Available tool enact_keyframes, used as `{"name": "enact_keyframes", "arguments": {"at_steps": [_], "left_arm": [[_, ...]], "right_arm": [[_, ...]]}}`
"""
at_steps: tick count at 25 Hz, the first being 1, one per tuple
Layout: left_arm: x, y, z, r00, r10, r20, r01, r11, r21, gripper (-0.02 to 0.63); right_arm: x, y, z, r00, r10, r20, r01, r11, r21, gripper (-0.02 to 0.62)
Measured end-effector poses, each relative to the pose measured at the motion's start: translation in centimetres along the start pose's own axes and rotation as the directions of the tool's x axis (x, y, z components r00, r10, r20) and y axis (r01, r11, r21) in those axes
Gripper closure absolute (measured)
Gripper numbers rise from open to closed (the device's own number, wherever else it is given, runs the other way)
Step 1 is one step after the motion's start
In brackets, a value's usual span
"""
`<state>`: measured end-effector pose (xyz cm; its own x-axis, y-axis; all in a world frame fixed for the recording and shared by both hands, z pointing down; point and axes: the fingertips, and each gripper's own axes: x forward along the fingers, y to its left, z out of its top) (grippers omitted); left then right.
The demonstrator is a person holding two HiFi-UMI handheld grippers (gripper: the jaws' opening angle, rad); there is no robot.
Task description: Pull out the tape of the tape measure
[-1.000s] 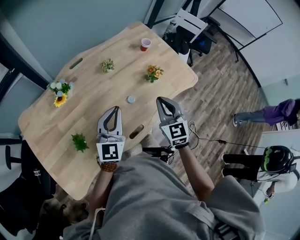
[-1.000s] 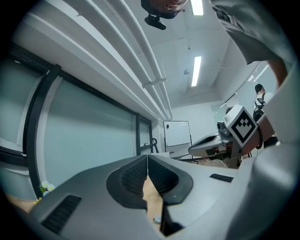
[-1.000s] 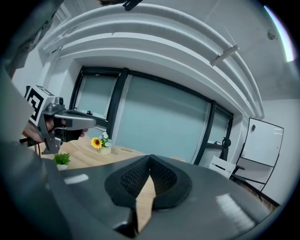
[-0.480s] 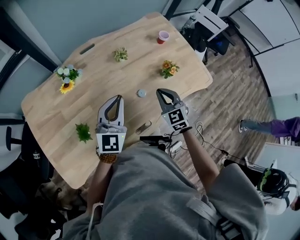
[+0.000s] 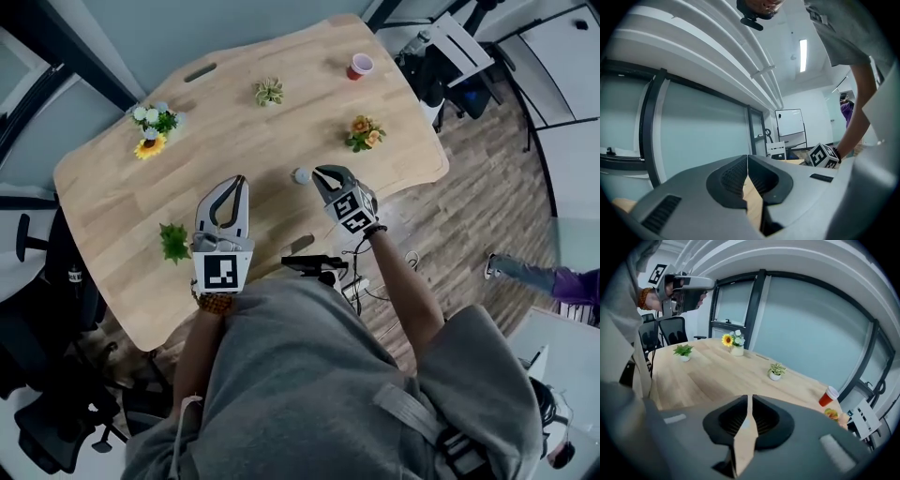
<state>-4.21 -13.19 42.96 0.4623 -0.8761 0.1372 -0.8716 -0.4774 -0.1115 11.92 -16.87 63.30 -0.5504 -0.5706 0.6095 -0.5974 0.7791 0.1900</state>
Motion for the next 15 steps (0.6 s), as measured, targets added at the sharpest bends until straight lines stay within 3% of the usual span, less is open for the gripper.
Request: {"name": "enact_keyframes", "arguments": {"at_steps": [7, 15], "left_arm": [[0.1, 0.9, -0.7, 1.0, 0.022, -0.013, -0.022, 1.0, -0.009, 0.594], [0.1, 1.7, -1.7, 0.999, 0.035, -0.038, -0.035, 0.999, -0.005, 0.594]], "right_arm": [[3.4, 1.7, -2.8, 0.99, 0.104, -0.096, -0.108, 0.994, -0.033, 0.509], [5.5, 2.8, -6.1, 0.969, 0.149, -0.199, -0.157, 0.987, -0.025, 0.431]]}}
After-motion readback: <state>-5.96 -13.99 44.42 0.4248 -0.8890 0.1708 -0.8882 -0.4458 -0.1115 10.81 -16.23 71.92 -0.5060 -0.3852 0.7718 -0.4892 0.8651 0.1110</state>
